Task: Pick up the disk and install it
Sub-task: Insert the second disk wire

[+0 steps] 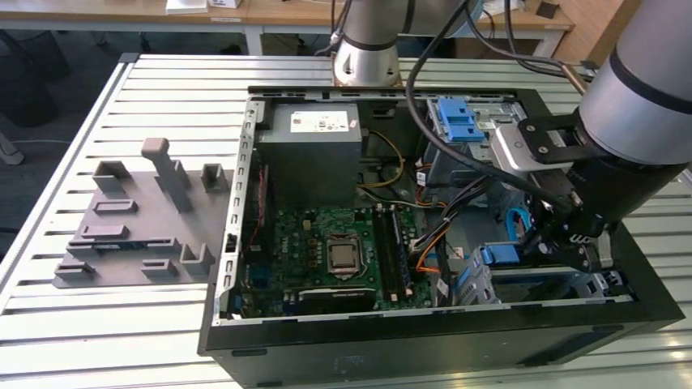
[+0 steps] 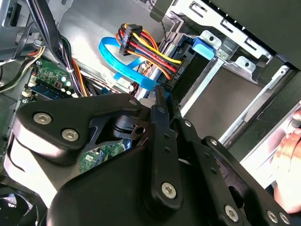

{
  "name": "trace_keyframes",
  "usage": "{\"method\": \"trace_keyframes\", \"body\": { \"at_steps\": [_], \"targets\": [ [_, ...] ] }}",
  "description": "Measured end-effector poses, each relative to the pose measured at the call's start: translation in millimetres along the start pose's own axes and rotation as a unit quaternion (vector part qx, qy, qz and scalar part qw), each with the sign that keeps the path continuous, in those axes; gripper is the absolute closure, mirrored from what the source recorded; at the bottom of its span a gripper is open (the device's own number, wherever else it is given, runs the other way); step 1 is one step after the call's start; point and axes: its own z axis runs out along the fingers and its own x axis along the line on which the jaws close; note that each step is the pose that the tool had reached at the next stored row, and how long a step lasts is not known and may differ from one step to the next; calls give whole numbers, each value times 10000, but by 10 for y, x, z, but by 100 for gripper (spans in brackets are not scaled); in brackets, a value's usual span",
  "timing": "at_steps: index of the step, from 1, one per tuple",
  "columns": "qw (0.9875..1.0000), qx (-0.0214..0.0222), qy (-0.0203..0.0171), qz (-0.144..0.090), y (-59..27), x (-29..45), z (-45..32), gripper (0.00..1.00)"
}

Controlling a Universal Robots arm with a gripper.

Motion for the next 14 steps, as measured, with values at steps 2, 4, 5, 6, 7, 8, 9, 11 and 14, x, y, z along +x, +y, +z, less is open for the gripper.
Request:
{"method": "trace_keyframes", "body": {
  "at_steps": [2,4,5,6,7,8,9,11,14],
  "targets": [
    [10000,0,0,0,-1,0,1,84],
    [10000,0,-2,0,-1,0,1,83],
    [10000,1,-3,0,-1,0,-1,83],
    [10000,0,-3,0,-1,0,-5,76],
    [10000,0,-1,0,-2,-1,-13,76],
    [10000,0,-2,0,-3,-1,-23,76],
    [10000,0,-2,0,-4,-2,-34,76],
    [10000,0,-2,0,-7,-3,-55,76],
    [10000,0,-3,0,-10,-4,-90,76]
  ]
}}
